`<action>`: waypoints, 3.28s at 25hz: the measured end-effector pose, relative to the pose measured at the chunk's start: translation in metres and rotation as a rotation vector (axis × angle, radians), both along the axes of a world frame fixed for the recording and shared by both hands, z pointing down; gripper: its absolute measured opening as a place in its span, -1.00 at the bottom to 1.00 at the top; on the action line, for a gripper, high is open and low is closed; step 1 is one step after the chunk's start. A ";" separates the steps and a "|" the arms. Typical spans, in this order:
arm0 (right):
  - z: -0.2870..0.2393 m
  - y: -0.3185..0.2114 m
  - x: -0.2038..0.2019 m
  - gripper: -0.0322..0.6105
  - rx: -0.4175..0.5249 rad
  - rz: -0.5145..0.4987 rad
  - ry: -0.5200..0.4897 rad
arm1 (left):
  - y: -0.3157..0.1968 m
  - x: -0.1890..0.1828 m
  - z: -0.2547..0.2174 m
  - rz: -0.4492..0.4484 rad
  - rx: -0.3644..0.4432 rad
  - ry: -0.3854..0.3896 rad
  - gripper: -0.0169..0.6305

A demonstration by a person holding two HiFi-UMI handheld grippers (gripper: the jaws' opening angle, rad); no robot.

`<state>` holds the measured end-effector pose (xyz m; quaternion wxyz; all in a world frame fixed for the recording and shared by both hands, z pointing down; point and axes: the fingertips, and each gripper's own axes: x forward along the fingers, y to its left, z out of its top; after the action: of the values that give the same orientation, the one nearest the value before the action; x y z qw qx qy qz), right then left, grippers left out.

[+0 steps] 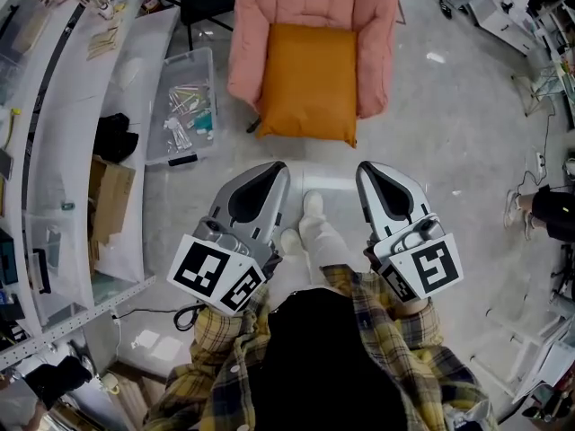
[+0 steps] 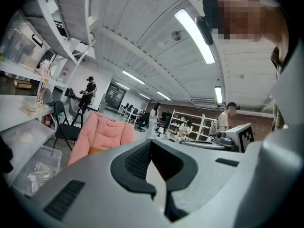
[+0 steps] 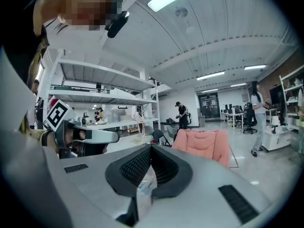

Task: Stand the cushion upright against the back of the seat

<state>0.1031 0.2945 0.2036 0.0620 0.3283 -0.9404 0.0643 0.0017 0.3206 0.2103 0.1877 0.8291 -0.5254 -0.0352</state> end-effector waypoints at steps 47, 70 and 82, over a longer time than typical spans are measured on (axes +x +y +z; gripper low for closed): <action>0.021 -0.266 -0.084 -0.84 -0.053 0.377 0.052 | -0.298 -0.126 0.016 0.274 -0.016 -0.059 -0.94; 0.175 -0.305 -0.036 -0.84 -0.259 0.464 0.181 | -0.327 -0.097 0.198 0.380 -0.336 -0.130 -0.93; 0.309 -0.300 -0.005 -0.57 -0.509 0.341 0.229 | -0.321 -0.100 0.309 0.343 -0.510 -0.124 -0.64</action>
<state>0.0985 -0.0056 0.5126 0.2357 0.4601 -0.8124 0.2697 -0.0979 -0.0003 0.5198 0.3605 0.8324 -0.3802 0.1803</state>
